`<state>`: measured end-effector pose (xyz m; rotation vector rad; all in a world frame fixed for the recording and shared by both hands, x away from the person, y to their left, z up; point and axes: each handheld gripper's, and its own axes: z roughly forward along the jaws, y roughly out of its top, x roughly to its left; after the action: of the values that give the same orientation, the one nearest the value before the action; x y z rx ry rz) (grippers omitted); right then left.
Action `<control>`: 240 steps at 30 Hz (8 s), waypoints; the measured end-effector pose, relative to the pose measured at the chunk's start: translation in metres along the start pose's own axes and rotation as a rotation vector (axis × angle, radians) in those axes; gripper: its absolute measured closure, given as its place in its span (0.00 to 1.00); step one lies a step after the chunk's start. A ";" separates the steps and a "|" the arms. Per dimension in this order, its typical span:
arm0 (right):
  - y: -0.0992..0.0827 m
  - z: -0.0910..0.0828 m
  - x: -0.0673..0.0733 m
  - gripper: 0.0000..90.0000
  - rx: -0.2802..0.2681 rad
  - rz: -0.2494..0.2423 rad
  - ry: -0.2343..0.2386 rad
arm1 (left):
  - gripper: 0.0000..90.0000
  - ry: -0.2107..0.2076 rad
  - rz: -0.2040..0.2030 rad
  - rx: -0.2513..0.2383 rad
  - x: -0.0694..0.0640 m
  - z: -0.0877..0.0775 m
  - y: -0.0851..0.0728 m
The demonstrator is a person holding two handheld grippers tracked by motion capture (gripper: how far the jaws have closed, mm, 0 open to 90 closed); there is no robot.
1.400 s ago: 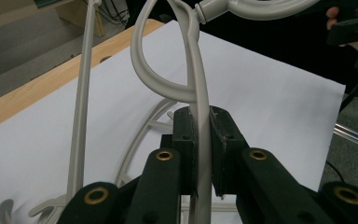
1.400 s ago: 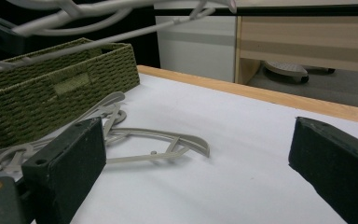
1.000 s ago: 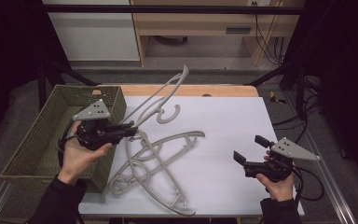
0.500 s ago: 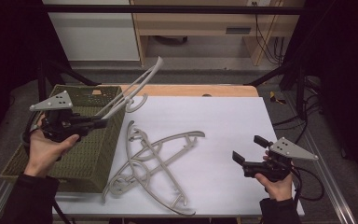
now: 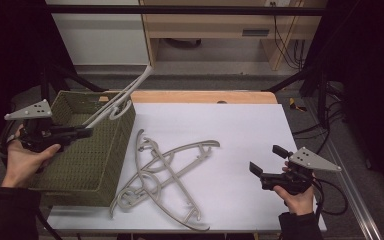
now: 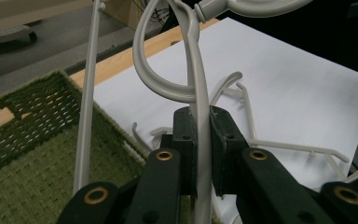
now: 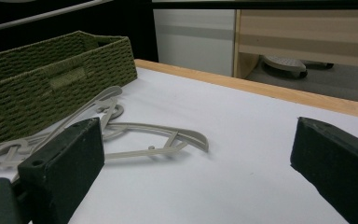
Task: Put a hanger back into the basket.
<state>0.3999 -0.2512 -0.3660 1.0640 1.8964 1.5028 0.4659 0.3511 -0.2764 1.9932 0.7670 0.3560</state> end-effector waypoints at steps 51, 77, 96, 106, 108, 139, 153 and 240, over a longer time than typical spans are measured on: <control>-0.002 0.004 0.001 0.03 0.014 0.000 -0.006 | 0.91 0.056 -0.130 0.117 0.054 -0.013 -0.099; -0.002 0.004 0.002 0.03 0.017 -0.004 -0.005 | 0.86 0.184 -0.194 0.435 0.047 0.021 -0.108; -0.001 0.006 0.005 0.03 0.024 -0.002 0.000 | 0.39 0.243 -0.088 0.004 -0.010 0.009 -0.067; 0.001 0.009 0.011 0.03 0.032 -0.004 0.011 | 0.19 0.216 -0.078 -0.134 -0.045 0.026 -0.067; 0.001 0.010 0.013 0.03 0.036 -0.006 0.016 | 0.16 0.213 -0.088 -0.151 -0.048 0.029 -0.069; -0.001 0.071 0.097 0.08 0.261 -0.148 0.135 | 0.07 0.195 -0.029 -0.138 -0.070 0.040 -0.075; 0.002 0.122 0.162 0.10 0.456 -0.228 0.241 | 0.06 0.217 -0.038 -0.160 -0.059 0.019 -0.077; 0.005 0.120 0.117 0.91 0.687 -0.155 0.488 | 0.07 0.142 0.075 -0.146 -0.084 0.027 -0.066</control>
<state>0.4270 -0.0865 -0.3837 0.8146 2.8923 1.0988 0.3916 0.3031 -0.3423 1.8768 0.7343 0.5867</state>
